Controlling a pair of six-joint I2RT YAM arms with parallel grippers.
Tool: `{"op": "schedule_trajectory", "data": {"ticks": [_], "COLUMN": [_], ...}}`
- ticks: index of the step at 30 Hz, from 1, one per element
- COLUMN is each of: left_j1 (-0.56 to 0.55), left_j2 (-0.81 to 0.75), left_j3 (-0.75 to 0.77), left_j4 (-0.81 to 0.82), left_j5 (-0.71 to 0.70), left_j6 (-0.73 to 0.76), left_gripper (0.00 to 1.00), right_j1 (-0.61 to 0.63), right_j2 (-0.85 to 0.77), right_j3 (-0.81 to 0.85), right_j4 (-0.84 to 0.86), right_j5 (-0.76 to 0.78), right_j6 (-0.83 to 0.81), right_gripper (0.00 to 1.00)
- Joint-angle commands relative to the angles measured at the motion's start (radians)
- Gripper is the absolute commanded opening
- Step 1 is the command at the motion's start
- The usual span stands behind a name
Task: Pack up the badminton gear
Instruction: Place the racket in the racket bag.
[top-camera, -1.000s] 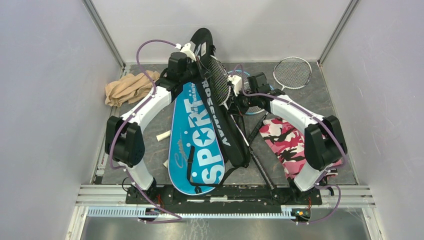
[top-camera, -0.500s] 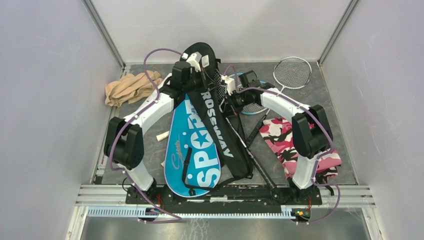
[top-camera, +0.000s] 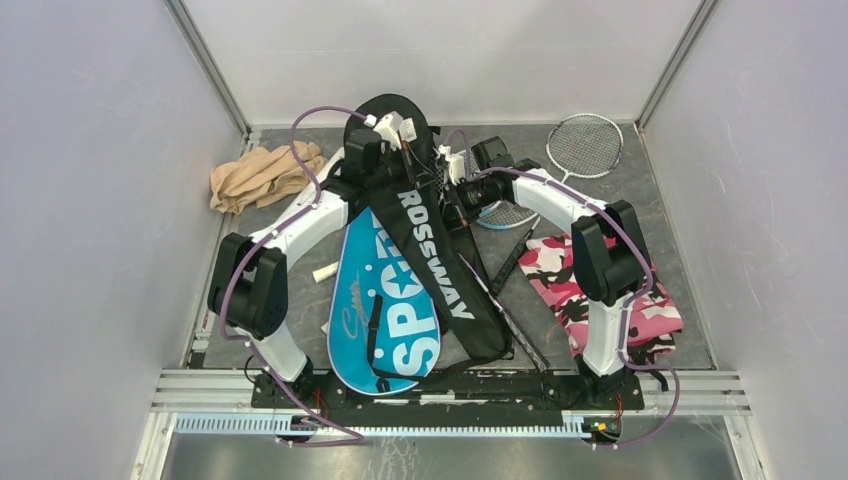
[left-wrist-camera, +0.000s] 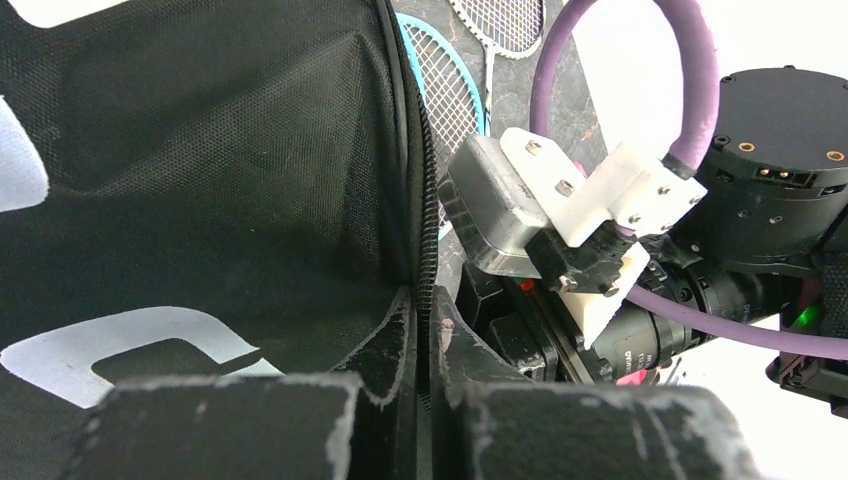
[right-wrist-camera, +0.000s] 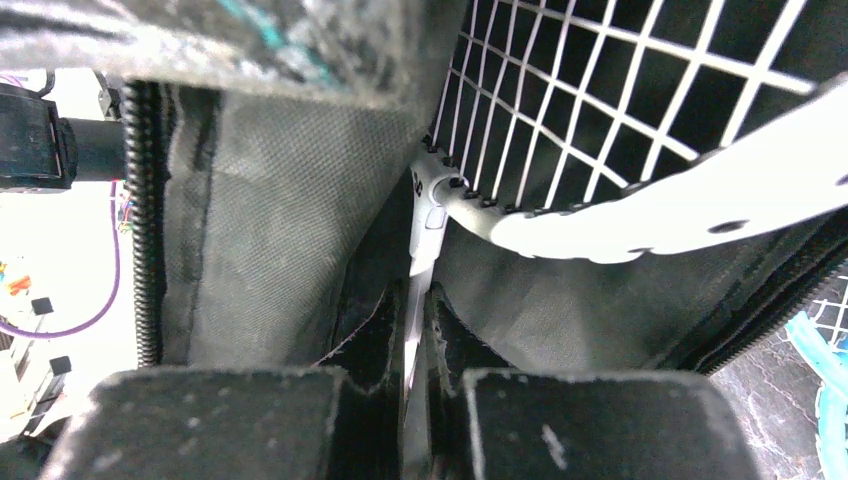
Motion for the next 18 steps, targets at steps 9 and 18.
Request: {"op": "schedule_trajectory", "data": {"ticks": [9,18], "left_j1": [0.015,0.044], "left_j2": [-0.048,-0.002], "left_j3": [0.019,0.094], "left_j4": [0.079,0.076], "left_j5": [0.019,0.02], "left_j6": [-0.041,-0.057], "left_gripper": [0.02,0.02], "right_j1": [-0.045,-0.099], "right_j2": [-0.048,-0.183], "right_j3": [0.054,-0.061], "right_j4": [0.039,-0.074], "right_j5": [-0.061,0.007], "right_j6": [-0.033,-0.19], "right_gripper": [0.27,0.61]}}
